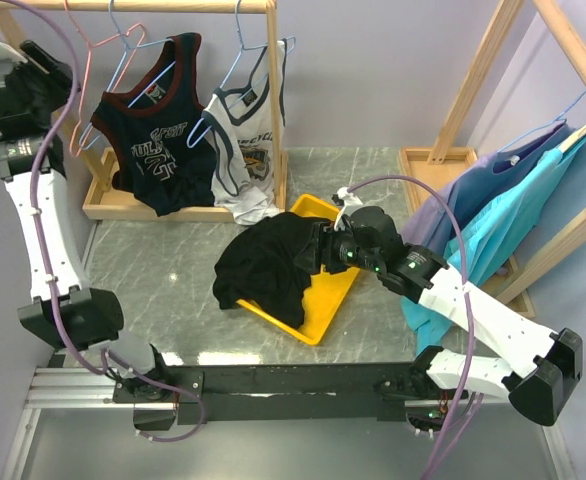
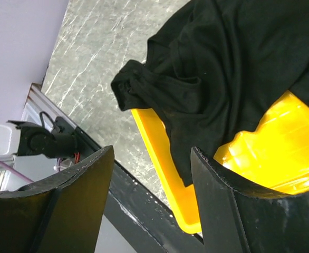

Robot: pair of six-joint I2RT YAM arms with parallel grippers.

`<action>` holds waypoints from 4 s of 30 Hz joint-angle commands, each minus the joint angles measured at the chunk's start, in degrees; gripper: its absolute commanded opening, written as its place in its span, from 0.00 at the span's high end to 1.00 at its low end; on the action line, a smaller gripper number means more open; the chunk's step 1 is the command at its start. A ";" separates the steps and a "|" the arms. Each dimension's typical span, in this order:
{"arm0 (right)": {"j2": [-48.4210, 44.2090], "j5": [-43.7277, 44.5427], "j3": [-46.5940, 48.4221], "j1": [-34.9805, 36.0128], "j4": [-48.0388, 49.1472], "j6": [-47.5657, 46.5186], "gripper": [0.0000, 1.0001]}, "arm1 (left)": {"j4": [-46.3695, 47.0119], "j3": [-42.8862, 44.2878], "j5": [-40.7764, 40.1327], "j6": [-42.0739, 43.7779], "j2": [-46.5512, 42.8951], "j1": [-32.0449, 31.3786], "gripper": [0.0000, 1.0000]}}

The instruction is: Place the tank top on the hanger

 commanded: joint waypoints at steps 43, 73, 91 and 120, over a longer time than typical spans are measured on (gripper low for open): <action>1.02 -2.35 -1.41 2.07 2.53 -0.74 0.31 | 8.75 -5.41 16.99 8.69 5.77 -1.48 0.80; -3.19 -0.41 -3.78 2.07 2.97 -0.13 0.31 | 1.11 2.68 13.11 19.24 3.13 -20.11 0.99; -1.62 0.91 -2.02 2.07 1.83 -1.18 0.31 | -2.67 -2.06 -11.14 19.07 -8.03 -21.96 0.99; 0.23 6.80 -2.81 2.33 1.12 -2.59 0.31 | -6.80 -3.99 5.70 12.83 -25.07 -21.34 0.99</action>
